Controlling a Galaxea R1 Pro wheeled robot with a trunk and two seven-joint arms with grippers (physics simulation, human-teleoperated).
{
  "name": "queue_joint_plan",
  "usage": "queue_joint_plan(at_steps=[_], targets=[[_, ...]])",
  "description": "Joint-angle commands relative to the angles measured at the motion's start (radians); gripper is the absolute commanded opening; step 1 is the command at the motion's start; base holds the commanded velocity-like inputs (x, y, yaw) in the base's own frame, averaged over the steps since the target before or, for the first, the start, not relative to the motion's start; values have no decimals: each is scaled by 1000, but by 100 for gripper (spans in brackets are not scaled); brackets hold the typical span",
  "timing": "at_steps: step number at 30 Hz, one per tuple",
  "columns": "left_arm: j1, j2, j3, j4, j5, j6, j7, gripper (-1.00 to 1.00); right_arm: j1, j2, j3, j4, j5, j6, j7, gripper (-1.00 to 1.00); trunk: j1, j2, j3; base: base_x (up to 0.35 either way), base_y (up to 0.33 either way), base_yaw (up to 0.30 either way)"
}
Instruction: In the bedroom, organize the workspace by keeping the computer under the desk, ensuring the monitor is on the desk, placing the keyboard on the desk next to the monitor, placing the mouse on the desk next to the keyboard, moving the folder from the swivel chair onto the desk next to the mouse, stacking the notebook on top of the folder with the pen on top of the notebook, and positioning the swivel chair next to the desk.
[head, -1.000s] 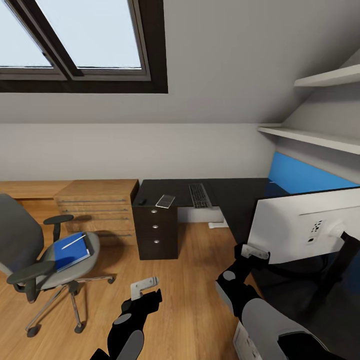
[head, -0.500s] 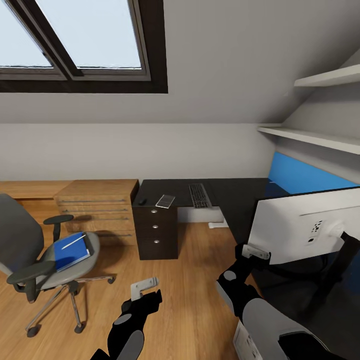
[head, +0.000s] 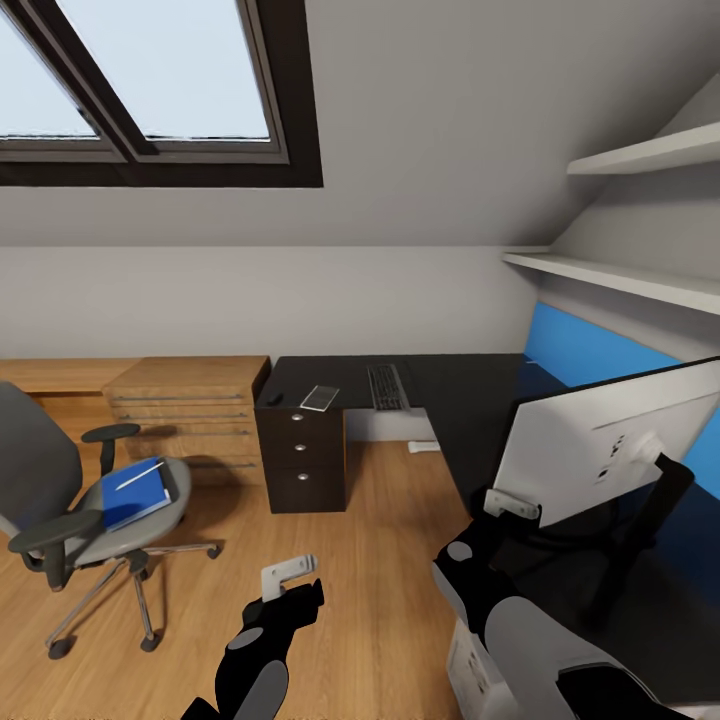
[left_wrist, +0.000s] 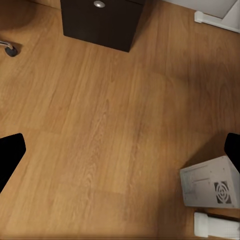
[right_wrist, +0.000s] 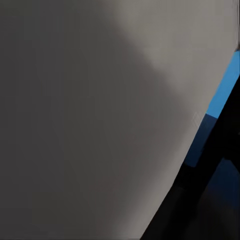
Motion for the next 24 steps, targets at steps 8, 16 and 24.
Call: queue_joint_plan(at_steps=[8, 16, 24], targets=[[-1, 0, -1, -1, 6, 3, 8, 100, -1, 0, 4, 1, -1, -8, -2, 100, 0, -1, -1, -9, -13, 0], [-1, 0, -1, -1, 6, 3, 8, 100, -1, 1, 8, -1, -1, -10, 0, 100, 0, -1, -1, 0, 0, 0], [-1, 0, -1, -1, 6, 3, 8, 100, -1, 4, 8, 0, 0, -16, 1, 100, 0, -1, -1, 0, 0, 0]])
